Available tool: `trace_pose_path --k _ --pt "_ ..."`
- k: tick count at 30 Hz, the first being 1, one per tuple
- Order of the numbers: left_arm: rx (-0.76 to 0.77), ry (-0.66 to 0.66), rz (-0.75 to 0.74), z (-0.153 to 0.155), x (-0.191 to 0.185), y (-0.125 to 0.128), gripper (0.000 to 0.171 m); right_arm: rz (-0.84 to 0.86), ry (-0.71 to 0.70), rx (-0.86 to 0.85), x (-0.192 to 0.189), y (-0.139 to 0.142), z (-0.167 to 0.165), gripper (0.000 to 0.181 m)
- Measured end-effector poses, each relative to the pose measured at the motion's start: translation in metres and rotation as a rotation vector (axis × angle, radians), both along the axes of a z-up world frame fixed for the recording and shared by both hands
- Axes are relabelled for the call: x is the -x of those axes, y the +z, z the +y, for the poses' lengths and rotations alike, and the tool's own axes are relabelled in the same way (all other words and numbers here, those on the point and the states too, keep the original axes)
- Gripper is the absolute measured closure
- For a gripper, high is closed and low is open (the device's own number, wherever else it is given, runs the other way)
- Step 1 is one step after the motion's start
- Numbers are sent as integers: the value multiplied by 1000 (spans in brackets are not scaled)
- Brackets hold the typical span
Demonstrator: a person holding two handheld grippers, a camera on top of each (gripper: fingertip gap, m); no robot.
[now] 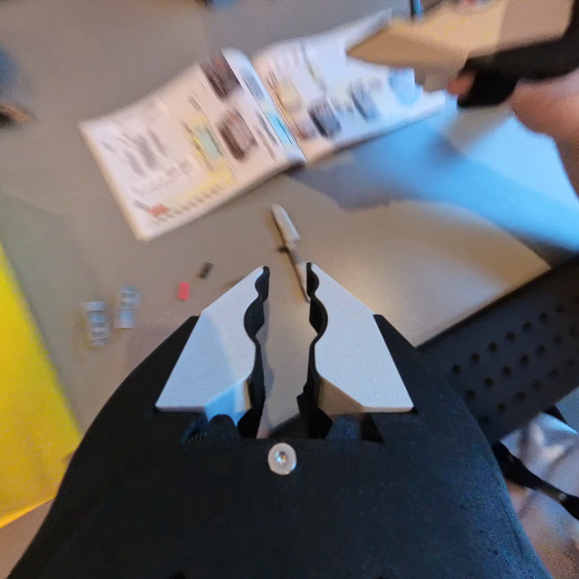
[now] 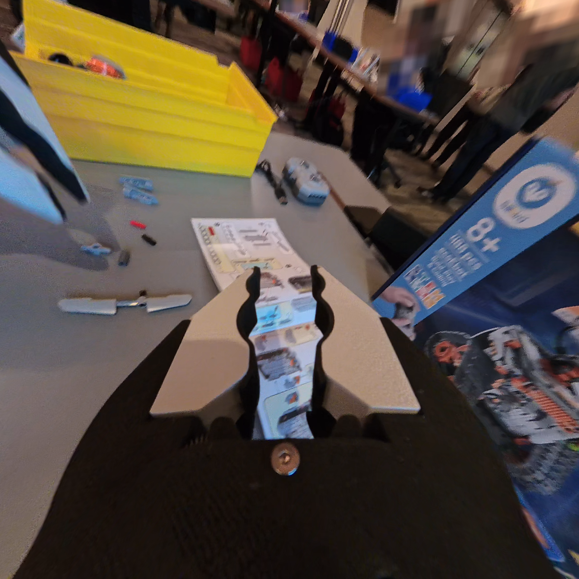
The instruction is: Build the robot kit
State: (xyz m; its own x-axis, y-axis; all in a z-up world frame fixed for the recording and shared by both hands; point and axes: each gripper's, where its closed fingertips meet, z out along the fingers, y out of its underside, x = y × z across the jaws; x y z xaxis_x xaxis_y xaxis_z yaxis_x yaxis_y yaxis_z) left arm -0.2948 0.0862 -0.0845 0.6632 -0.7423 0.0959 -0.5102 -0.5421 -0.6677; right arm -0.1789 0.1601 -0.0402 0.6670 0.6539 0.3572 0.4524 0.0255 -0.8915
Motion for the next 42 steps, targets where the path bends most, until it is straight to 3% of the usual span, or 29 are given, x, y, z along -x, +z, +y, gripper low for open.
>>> trace_pose_path --k 5,7,10,16,22,29,34,42 --pt "-477 237 -203 33 93 114 133 9 -50 -207 -6 30 0 140" --pt "-584 318 -243 36 131 139 127 -28 -72 -225 -8 28 2 140" --pt "-658 388 -265 38 174 152 122 -93 -96 -263 -10 22 4 141" --pt "-693 480 -233 40 237 151 123 -176 -83 -316 -2 10 6 146" --pt "-683 440 -207 37 252 142 126 -169 -50 -286 16 3 3 146" --pt "-617 306 -256 34 212 125 126 -203 -31 -288 25 -4 1 147" --pt "-587 243 -186 35 187 108 125 -211 -25 -292 27 -4 0 147" --pt "-484 137 -194 33 140 84 125 -268 -65 -286 14 -10 5 150"
